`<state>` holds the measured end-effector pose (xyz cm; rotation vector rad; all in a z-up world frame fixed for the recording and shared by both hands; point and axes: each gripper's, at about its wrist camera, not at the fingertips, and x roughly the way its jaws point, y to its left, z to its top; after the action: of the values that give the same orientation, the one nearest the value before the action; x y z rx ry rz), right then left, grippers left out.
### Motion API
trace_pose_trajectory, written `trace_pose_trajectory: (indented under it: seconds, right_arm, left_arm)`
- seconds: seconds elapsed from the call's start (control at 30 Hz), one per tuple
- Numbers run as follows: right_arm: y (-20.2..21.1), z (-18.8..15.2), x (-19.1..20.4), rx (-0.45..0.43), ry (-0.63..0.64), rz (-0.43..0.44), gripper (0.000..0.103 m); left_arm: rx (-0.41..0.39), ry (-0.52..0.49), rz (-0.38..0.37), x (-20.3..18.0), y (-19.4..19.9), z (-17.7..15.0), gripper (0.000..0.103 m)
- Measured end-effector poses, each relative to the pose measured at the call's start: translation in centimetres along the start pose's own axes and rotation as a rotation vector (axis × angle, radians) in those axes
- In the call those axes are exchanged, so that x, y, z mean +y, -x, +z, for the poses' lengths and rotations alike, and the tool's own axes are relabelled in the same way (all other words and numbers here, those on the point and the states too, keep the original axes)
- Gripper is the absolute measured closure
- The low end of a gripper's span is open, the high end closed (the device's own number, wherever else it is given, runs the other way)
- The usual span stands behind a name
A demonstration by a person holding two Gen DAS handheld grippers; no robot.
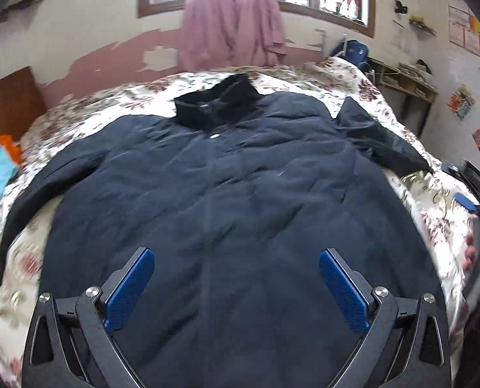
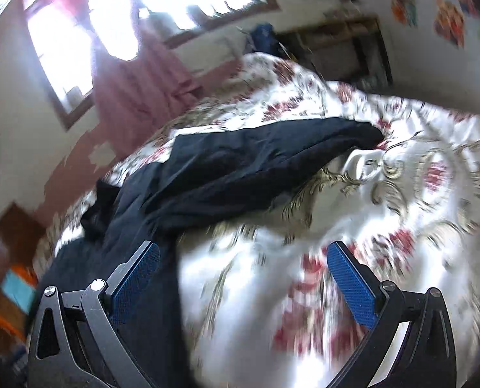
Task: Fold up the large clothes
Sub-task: 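Grasp the jacket sleeve with the right tool and lift it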
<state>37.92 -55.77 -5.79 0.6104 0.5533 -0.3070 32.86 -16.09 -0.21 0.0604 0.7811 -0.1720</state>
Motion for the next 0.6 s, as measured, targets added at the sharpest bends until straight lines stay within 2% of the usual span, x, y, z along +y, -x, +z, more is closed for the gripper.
trace_pose_trajectory:
  seconds: [0.07, 0.13, 0.27, 0.43, 0.6]
  right_arm:
    - [-3.2, 1.8, -1.2, 0.037, -0.073, -0.028, 0.001]
    - [-6.2, 3.3, -3.0, 0.075, -0.179, -0.017, 0.001]
    - [-10.6, 5.0, -5.7, 0.088, -0.326, -0.007, 0.001]
    - [-15.1, 4.9, -8.8, 0.104, -0.482, 0.005, 0.001]
    - [-17.5, 4.4, -10.6, 0.064, -0.636, 0.099, 0.002]
  left_arm:
    - [-0.005, -0.013, -0.031, -1.3, -1.7, 2.0, 0.000]
    - [-0.021, -0.017, -0.065, -2.5, -3.5, 4.0, 0.000]
    - [-0.041, -0.006, -0.138, -5.1, -7.6, 8.7, 0.000]
    - [-0.008, 0.022, -0.188, -8.0, -13.4, 12.4, 0.000]
    - [0.052, 0.034, -0.193, -10.4, -18.4, 14.1, 0.000]
